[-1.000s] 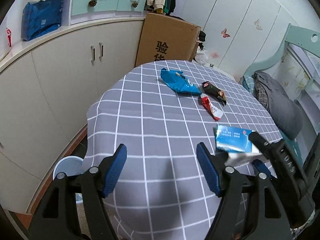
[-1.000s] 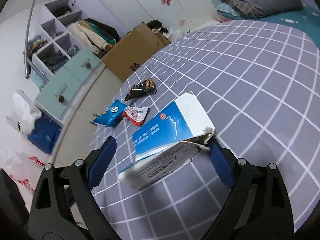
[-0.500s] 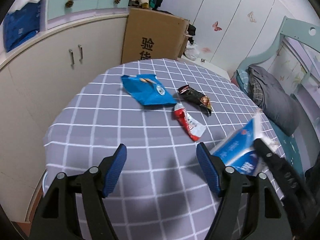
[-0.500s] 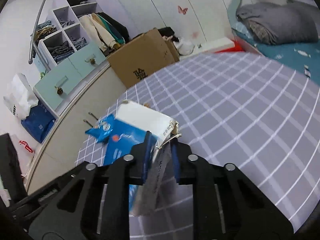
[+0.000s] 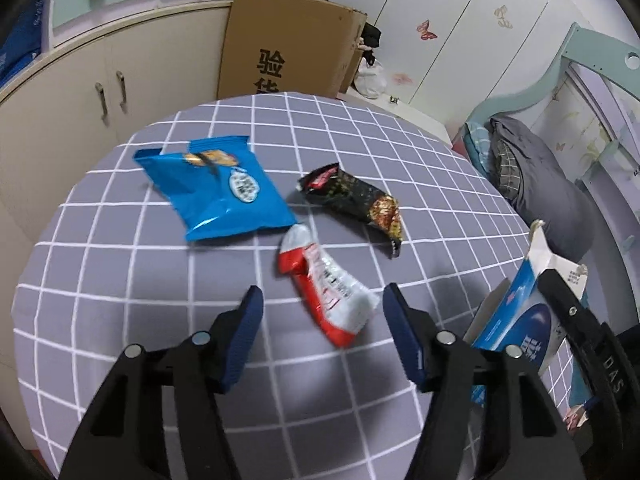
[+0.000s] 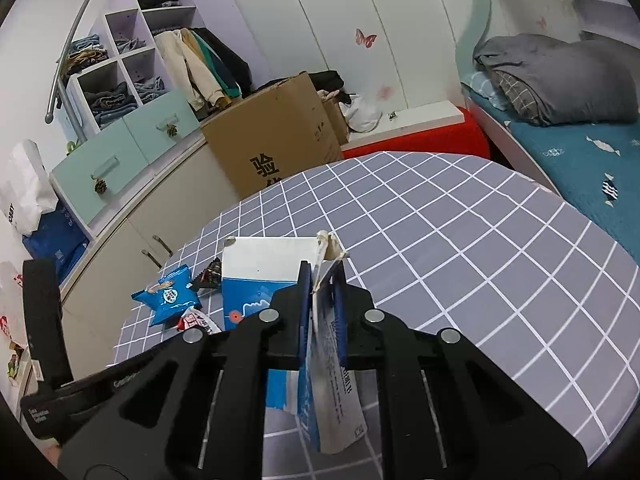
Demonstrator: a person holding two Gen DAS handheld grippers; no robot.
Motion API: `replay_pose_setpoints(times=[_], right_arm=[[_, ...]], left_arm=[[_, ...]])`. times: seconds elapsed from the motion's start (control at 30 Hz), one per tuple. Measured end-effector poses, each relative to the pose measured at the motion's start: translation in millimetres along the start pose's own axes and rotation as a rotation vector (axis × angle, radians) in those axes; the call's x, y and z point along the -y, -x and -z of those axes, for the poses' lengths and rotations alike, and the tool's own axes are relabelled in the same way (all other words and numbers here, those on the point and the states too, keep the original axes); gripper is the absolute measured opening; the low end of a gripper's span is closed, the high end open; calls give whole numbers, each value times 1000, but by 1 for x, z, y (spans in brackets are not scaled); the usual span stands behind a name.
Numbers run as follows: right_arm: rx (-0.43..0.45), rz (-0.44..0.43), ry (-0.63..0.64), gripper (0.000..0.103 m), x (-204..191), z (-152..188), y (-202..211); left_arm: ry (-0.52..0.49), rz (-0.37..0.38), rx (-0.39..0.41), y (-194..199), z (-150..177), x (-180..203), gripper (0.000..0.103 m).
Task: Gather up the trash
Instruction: 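Grasp the blue-and-white box with the right gripper while the left grasps the red-and-white wrapper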
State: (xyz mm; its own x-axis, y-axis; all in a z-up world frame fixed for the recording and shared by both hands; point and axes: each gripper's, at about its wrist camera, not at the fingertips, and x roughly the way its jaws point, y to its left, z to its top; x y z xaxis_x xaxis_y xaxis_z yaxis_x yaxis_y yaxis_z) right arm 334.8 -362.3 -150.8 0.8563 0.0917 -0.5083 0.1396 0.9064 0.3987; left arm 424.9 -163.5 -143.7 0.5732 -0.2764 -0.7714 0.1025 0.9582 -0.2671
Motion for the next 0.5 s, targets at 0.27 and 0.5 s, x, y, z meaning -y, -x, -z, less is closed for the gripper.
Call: replay_pose_setpoints(times=[0.27, 0.5], right_arm=[[3, -18, 18, 10, -5, 0, -1], [-13, -57, 23, 10, -12, 3, 5]], left_arm=[[-47, -72, 9, -10, -4, 8, 14], [-18, -27, 50, 15, 5, -4, 4]])
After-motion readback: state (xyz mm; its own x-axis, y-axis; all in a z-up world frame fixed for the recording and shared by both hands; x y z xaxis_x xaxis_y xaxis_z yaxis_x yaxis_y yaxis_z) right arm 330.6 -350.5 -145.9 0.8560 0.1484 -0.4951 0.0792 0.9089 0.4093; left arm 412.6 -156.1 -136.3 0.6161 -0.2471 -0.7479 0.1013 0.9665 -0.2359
